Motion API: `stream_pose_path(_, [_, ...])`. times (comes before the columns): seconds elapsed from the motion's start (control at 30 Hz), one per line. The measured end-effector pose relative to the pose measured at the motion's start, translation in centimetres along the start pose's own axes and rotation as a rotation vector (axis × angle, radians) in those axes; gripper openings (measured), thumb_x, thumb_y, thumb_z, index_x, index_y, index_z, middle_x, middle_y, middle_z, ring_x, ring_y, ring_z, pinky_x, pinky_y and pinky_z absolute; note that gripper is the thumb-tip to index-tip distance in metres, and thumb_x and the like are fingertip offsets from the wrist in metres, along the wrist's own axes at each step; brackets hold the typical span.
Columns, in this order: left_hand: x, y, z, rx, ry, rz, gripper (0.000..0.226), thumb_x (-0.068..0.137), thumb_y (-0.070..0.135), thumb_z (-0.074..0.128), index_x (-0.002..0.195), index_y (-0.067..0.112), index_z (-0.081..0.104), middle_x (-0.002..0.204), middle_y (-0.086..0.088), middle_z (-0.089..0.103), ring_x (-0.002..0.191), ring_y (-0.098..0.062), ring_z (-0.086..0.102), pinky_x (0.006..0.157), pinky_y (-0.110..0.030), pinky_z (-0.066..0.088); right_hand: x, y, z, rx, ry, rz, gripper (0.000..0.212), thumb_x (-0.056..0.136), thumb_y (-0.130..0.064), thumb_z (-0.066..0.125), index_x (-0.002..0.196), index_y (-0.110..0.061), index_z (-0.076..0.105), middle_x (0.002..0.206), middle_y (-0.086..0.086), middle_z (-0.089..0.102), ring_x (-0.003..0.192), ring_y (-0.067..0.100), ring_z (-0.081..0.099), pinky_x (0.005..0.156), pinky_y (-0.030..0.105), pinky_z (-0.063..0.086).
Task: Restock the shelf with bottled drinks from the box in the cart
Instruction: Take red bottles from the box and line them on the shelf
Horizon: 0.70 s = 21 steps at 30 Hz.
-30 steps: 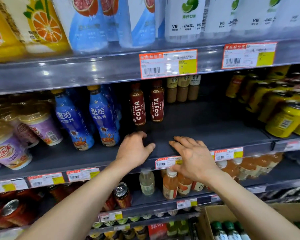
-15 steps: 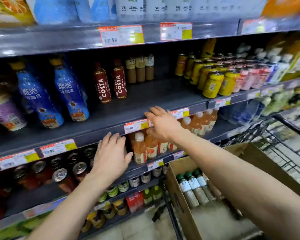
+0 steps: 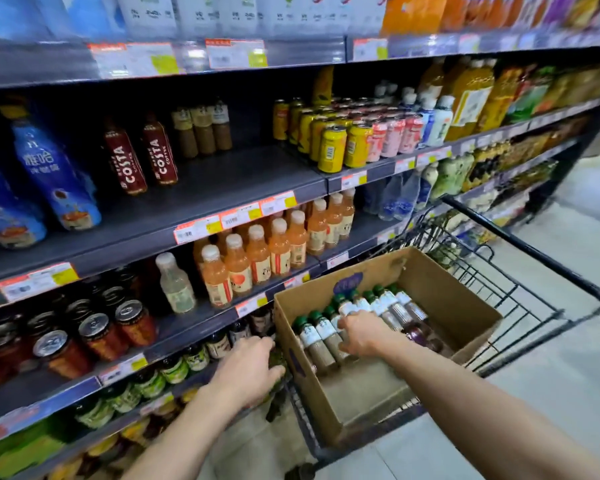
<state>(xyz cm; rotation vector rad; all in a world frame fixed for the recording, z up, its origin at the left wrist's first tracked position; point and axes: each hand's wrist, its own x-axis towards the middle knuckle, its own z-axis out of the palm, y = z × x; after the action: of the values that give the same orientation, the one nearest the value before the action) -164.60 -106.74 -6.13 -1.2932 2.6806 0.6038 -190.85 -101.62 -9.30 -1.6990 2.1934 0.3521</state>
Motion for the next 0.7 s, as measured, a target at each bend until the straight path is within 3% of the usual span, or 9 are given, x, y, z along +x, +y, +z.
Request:
stream_pose_path(0.1, [1.3,2.7,2.0,0.011,-0.041,0.028,0.050,0.090,0.051,0.057,0.129,0.020,0.056,0.127,-0.004,0.059,0.123,-0.026,0.050,0.100,-0.039,0.046,-1.4,3.8,3.1,0.041,-0.072,0.036,0.050,0.088,-0.038,0.057,0.131,-0.014,0.054,0.131,0.013,0.060,0.125,0.035,0.053,0.103,0.045,0.047])
stream_pose_path(0.2, [3.8,6.4,4.4,0.023,-0.085,0.062,0.048,0.090,0.050,0.056,0.126,0.019,0.056,0.126,-0.004,0.059,0.122,-0.026,0.050,0.100,-0.037,0.044,-2.4,8.0,5.4,0.091,-0.072,0.060,0.057,0.087,-0.041,0.060,0.139,-0.019,0.051,0.134,0.014,0.060,0.124,0.035,0.056,0.102,0.041,0.048])
stream_pose_path(0.33, [7.7,12.1,8.3,0.005,-0.167,0.038,0.037,0.091,0.046,0.058,0.112,0.015,0.058,0.118,-0.009,0.061,0.118,-0.028,0.052,0.095,-0.037,0.046,-2.1,14.4,7.6,0.131,-0.121,0.073,0.044,0.091,-0.039,0.059,0.129,-0.018,0.056,0.130,0.012,0.062,0.120,0.031,0.057,0.097,0.037,0.049])
stream_pose_path(0.47, [12.3,18.4,13.1,-0.026,-0.228,0.004,0.038,0.089,0.038,0.058,0.117,0.012,0.057,0.121,-0.015,0.061,0.120,-0.033,0.052,0.098,-0.037,0.045,-0.2,21.1,8.9,0.163,-0.162,0.067,0.043,0.091,-0.038,0.056,0.132,-0.025,0.058,0.129,0.008,0.062,0.119,0.029,0.058,0.100,0.039,0.049])
stream_pose_path(0.7, [17.4,26.3,19.7,-0.119,-0.320,-0.121,0.038,0.090,0.031,0.051,0.126,0.021,0.056,0.132,-0.012,0.057,0.125,-0.031,0.049,0.103,-0.037,0.042,4.0,28.8,10.5,0.136,-0.257,0.019,0.038,0.091,-0.042,0.058,0.121,-0.017,0.061,0.120,0.010,0.067,0.108,0.029,0.063,0.093,0.036,0.051])
